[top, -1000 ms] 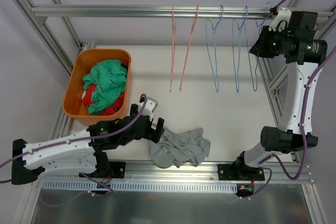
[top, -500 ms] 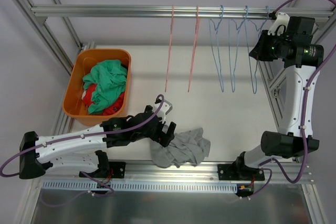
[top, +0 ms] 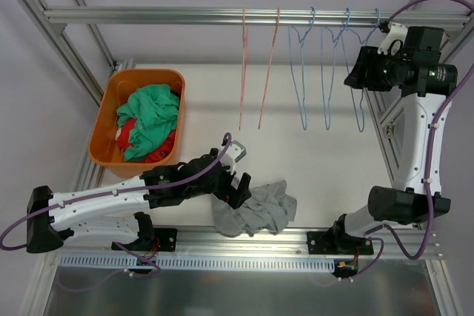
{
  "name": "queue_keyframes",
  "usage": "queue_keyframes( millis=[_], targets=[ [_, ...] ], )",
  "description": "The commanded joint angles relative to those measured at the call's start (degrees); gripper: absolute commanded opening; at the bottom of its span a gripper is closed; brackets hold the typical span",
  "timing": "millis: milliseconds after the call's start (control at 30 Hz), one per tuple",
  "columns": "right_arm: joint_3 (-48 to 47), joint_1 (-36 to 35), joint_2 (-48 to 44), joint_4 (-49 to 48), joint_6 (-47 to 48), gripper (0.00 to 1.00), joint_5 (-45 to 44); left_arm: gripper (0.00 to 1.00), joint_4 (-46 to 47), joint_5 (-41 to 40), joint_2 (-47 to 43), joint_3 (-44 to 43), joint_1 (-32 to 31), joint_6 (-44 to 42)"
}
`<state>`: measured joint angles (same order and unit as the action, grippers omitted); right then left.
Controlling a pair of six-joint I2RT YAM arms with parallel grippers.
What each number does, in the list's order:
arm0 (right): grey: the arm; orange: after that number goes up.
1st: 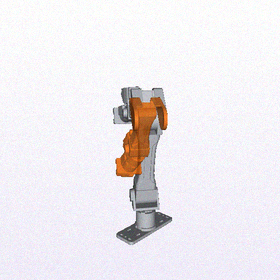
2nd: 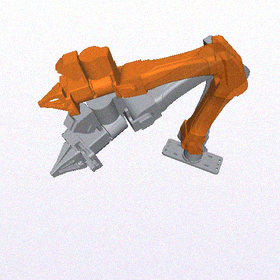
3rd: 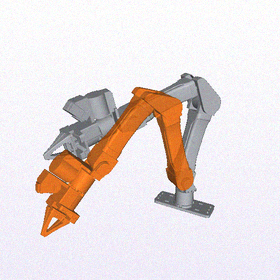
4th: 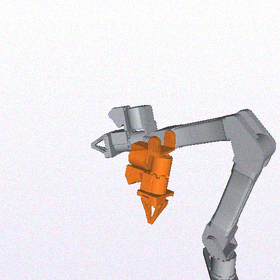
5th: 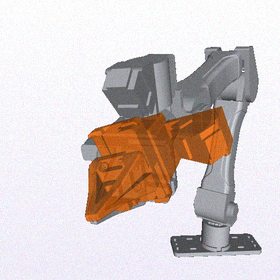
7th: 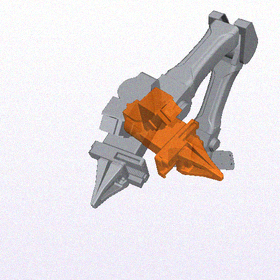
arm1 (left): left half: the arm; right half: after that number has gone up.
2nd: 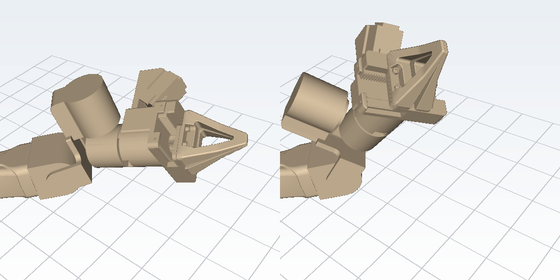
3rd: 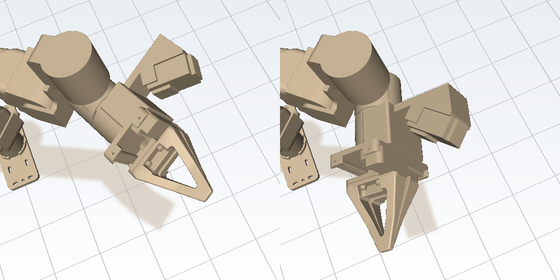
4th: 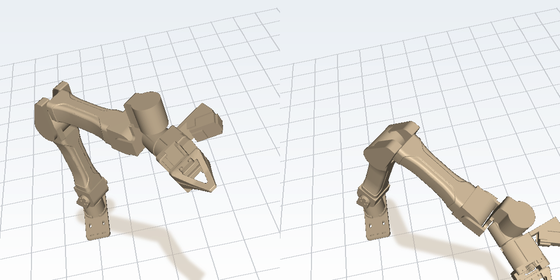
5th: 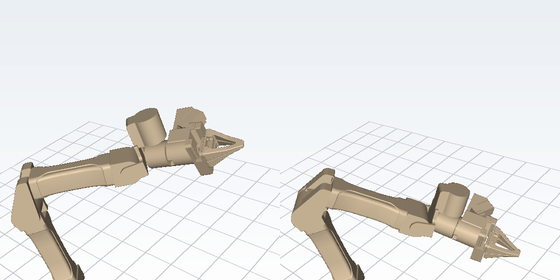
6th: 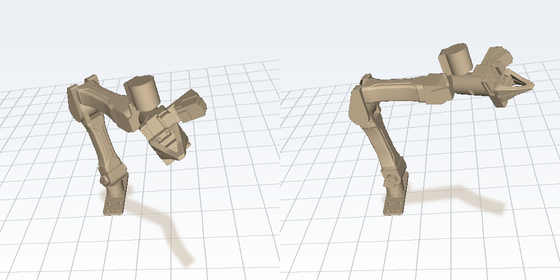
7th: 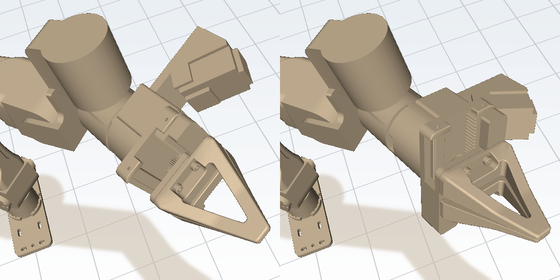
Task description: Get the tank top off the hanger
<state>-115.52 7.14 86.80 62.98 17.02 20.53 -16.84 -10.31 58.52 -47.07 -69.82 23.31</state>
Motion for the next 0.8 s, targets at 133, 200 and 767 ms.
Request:
queue_keyframes(
  millis=[133,200,767],
  targets=[
    [-1.63,0.69,-5.77,1.88,0.04,0.8,-3.3,0.99,2.34,3.01,-0.69,0.14,-0.67,-1.16],
    [-2.24,0.86,-6.64,1.88,-0.93,0.98,-5.49,0.99,2.6,3.54,-0.34,0.05,-0.67,-1.25],
    [8.82,0.86,-36.87,-4.97,-6.29,1.0,-11.51,0.99,5.24,2.66,21.97,-1.62,-2.07,1.12]
  ],
)
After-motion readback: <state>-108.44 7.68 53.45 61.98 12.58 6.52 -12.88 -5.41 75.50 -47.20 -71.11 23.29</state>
